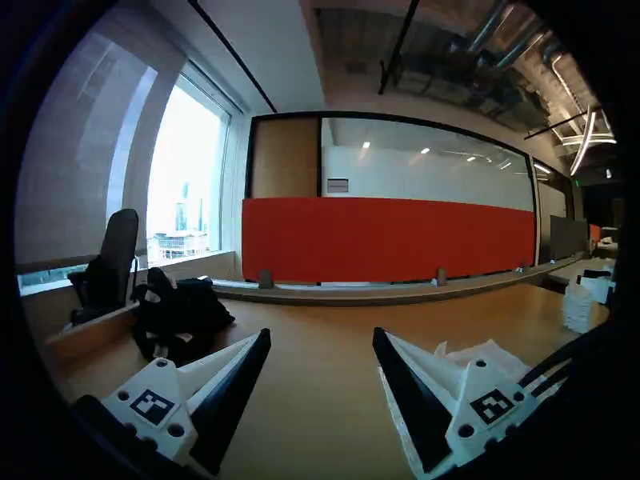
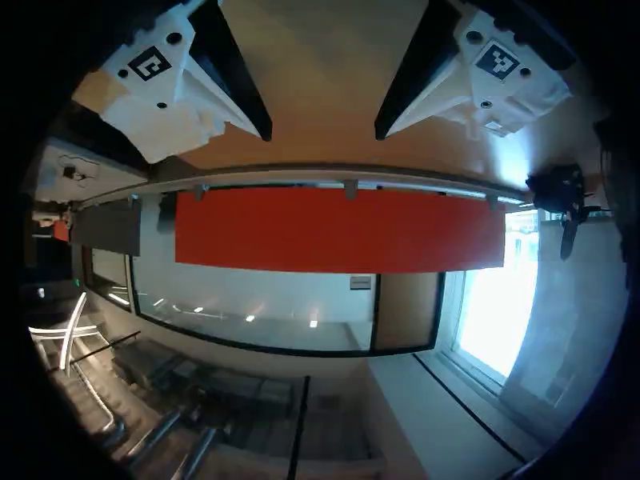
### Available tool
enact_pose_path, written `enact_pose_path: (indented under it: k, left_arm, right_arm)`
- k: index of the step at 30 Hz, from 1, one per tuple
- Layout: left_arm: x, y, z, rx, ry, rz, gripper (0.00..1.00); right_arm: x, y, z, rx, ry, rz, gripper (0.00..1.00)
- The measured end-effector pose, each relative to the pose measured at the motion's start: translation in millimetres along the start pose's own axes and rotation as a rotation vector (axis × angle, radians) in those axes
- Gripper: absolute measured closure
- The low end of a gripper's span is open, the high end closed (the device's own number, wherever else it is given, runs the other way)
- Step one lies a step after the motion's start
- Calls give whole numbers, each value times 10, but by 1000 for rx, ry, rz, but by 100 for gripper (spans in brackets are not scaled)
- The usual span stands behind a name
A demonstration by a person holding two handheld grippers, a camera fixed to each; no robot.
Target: Fold towel
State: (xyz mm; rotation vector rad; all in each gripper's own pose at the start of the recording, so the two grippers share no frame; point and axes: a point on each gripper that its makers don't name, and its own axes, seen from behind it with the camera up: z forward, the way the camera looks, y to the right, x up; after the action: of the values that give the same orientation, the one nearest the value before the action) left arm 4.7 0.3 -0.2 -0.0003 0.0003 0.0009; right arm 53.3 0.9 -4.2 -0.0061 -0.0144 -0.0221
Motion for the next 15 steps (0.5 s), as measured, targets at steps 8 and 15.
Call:
enact_pose_path:
  k: [8, 15]
  left_arm:
    - [707, 17, -58, 1, 3, 15, 6]
    - [1265, 40, -144, -7, -8, 38, 6]
  right_arm:
    - [750, 12, -48, -3, -1, 9, 0]
    - [1324, -38, -116, 4, -8, 23, 0]
